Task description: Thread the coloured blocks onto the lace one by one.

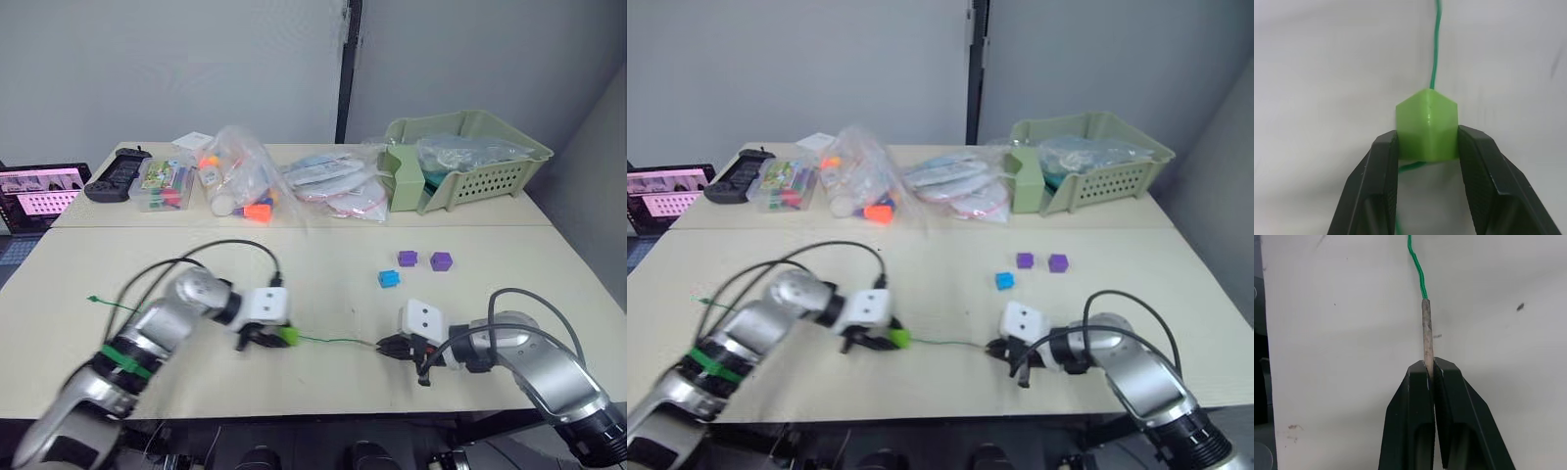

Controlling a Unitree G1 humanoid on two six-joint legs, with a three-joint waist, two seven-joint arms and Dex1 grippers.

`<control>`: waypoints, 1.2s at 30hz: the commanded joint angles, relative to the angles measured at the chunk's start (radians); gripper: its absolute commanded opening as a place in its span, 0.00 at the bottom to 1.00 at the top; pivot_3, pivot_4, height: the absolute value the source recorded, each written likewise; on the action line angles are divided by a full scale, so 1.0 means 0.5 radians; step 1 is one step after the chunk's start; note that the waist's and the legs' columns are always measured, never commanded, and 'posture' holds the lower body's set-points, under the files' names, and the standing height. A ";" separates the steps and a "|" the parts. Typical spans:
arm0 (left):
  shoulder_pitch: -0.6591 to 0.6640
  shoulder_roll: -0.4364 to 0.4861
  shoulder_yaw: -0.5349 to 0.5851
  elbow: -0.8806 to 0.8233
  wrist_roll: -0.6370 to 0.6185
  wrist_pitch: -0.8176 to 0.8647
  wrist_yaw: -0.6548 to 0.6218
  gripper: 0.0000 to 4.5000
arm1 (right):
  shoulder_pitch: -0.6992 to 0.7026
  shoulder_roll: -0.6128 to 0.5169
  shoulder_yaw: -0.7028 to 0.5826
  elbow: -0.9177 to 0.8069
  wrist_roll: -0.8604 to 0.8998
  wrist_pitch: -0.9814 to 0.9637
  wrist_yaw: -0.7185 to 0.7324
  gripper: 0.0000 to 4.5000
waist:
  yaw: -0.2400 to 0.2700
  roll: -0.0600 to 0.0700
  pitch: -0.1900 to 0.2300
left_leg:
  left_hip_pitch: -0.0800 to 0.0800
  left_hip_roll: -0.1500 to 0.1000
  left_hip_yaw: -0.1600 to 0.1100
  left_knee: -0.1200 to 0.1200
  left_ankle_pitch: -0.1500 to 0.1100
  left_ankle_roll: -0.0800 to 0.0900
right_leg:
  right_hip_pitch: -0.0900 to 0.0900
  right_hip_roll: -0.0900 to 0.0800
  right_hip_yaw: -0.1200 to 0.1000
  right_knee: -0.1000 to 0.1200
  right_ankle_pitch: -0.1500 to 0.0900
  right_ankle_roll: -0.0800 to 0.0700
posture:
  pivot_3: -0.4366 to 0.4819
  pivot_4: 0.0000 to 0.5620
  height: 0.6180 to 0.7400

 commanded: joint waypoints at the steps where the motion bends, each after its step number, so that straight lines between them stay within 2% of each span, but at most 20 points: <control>1: 0.006 0.257 0.061 0.507 0.153 -0.394 -0.108 0.28 | -0.089 0.026 0.043 -0.087 0.005 0.052 0.014 0.00 | 0.000 0.000 0.000 | 0.000 0.000 0.001 0.000 0.000 0.000 | 0.000 0.000 0.000 0.000 0.000 0.000 | 0.48 0.27 1.00; 6: -0.141 0.404 0.065 1.104 0.302 -0.803 -0.106 0.28 | -0.130 0.037 0.079 -0.068 -0.008 0.061 0.023 0.00 | 0.007 0.001 -0.001 | 0.000 0.001 0.010 -0.001 0.000 0.000 | -0.001 0.001 -0.001 0.000 -0.001 -0.002 | 0.48 0.27 1.00; 9: -0.223 0.443 0.044 1.345 0.411 -0.966 -0.080 0.28 | -0.132 0.032 0.087 -0.053 -0.012 0.050 0.029 0.00 | 0.006 0.002 -0.001 | 0.001 0.001 0.012 -0.001 0.000 0.000 | -0.001 0.001 -0.001 0.001 -0.001 -0.002 | 0.48 0.27 1.00; 15: -0.246 0.436 0.098 1.409 0.398 -1.062 -0.170 0.28 | -0.160 0.050 0.117 0.004 -0.038 0.025 0.042 0.00 | -0.006 0.002 -0.001 | 0.004 0.006 0.016 -0.002 0.000 0.000 | -0.005 0.006 0.002 0.012 -0.002 -0.005 | 0.48 0.27 1.00; 17: -0.237 0.414 0.152 1.356 0.326 -1.014 -0.214 0.51 | -0.167 0.057 0.124 0.004 -0.039 0.027 0.046 0.00 | -0.007 0.002 -0.001 | 0.005 0.007 0.017 -0.002 0.000 0.000 | -0.006 0.006 0.002 0.014 -0.003 -0.006 | 0.48 0.27 1.00; 24: -0.244 0.371 0.352 0.906 0.037 -0.580 -0.447 0.98 | -0.193 0.086 0.144 0.014 -0.044 0.035 0.054 0.00 | 0.015 -0.001 0.001 | -0.009 0.007 0.015 0.003 0.000 0.000 | -0.016 0.007 0.001 0.016 -0.004 -0.007 | 0.48 0.27 1.00; 27: -0.207 0.317 0.422 0.488 -0.168 -0.209 -0.517 0.98 | -0.216 0.111 0.171 0.005 -0.045 0.060 0.043 0.00 | 0.036 -0.004 0.002 | -0.024 0.005 0.012 0.012 0.000 0.000 | -0.029 0.006 0.001 0.024 -0.003 -0.007 | 0.48 0.27 1.00; 31: -0.034 0.169 0.412 -0.178 -0.324 0.222 -0.370 0.98 | -0.260 0.155 0.211 0.012 -0.060 0.101 0.020 0.00 | 0.045 -0.004 0.002 | -0.034 0.003 0.008 0.020 0.000 0.000 | -0.037 0.004 0.001 0.030 -0.003 -0.006 | 0.48 0.27 1.00; 33: 0.029 -0.015 0.342 -0.414 -0.336 0.392 -0.203 0.98 | -0.285 0.177 0.233 0.017 -0.067 0.127 0.008 0.00 | 0.050 -0.004 0.002 | -0.034 0.003 0.008 0.020 0.000 0.000 | -0.037 0.004 0.001 0.030 -0.003 -0.006 | 0.48 0.27 1.00; 36: 0.094 -0.229 0.241 -0.594 -0.297 0.504 -0.041 0.98 | -0.308 0.194 0.259 0.023 -0.090 0.152 -0.001 0.00 | 0.055 -0.004 0.002 | -0.035 0.003 0.006 0.023 0.000 0.000 | -0.036 0.005 0.000 0.031 -0.003 -0.006 | 0.48 0.27 1.00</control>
